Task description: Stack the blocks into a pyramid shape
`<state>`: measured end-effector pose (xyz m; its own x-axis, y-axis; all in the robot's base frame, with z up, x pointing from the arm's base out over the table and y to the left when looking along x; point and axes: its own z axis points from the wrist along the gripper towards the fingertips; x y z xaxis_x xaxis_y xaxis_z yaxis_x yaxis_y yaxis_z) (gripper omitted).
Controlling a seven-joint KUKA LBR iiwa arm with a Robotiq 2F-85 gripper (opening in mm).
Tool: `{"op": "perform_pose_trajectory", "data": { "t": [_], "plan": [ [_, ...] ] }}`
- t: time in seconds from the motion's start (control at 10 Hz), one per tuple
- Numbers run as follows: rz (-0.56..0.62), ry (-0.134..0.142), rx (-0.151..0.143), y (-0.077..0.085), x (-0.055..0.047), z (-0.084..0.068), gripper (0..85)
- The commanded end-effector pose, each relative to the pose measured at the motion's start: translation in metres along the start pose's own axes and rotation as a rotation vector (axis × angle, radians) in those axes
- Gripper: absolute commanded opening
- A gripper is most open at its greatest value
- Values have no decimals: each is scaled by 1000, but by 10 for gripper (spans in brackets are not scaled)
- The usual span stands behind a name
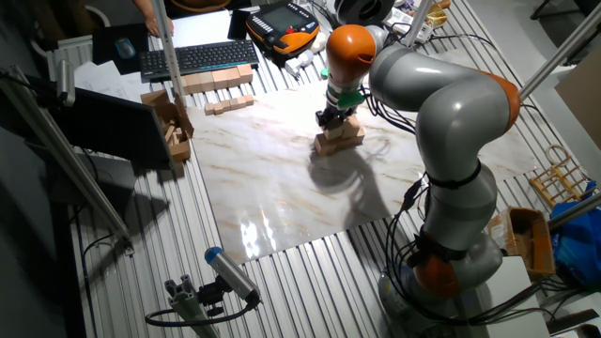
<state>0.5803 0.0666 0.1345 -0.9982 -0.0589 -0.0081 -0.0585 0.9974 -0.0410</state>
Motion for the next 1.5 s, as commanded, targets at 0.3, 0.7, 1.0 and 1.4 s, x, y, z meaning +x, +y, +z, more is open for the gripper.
{"op": "perform_pose_trajectory", "data": {
  "t": [0.3, 0.7, 1.0, 1.4],
  "plan": [
    [-2, 6, 10, 1, 2, 0, 0],
    [-8, 29, 13, 1, 5, 1, 0],
    [-3, 25, 16, 1, 7, 0, 0],
    [-2, 17, 24, 2, 7, 1, 170]
  ]
}}
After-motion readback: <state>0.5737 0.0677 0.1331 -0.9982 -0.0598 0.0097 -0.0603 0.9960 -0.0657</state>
